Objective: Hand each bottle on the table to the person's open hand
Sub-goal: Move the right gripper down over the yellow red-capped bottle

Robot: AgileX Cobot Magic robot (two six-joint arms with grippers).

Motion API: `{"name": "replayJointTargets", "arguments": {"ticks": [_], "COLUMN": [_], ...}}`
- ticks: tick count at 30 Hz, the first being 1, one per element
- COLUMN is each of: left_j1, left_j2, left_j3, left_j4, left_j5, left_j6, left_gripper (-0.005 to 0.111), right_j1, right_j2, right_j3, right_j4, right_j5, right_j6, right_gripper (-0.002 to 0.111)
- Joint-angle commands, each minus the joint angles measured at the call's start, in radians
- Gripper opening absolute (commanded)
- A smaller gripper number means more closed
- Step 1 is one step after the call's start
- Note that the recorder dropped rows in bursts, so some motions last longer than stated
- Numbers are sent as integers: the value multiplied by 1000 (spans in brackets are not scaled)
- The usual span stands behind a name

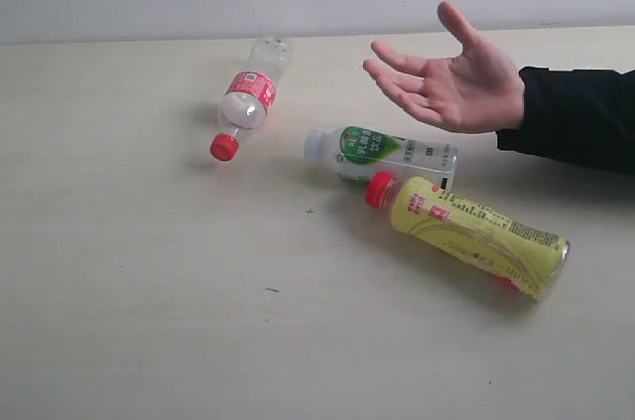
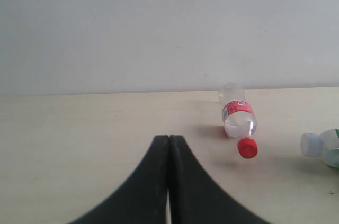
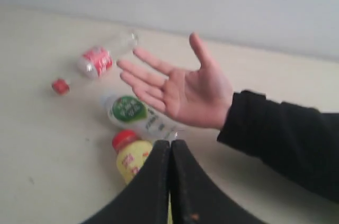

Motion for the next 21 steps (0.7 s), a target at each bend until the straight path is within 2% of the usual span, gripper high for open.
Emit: {"name": "replayJointTargets", "arguments": {"ticks": [1,7,16,18,21], "left_j1": [-6,-6,-6,-6,-6], "left_j2": [-6,-6,-6,-6,-6], "left_j3": [0,0,0,0,0], "left_j4": [-5,-5,-5,-5,-5], "left_j5": [-2,-2,-2,-2,-2], "left_j6": [-7,-7,-7,-7,-7], "left_gripper": [0,0,0,0,0], "right_j1": [-4,-4,-4,-4,-4], "right_j2": [286,601,788,835,911], "right_j3": [-162,-377,-414,-414,-414], "right_j4": [18,144,97,90,73], "right_j5": [248,600,558,557,552], "right_j6": [-87,-306,-497,-499,-558], "right_gripper": [0,0,1,11,32]}}
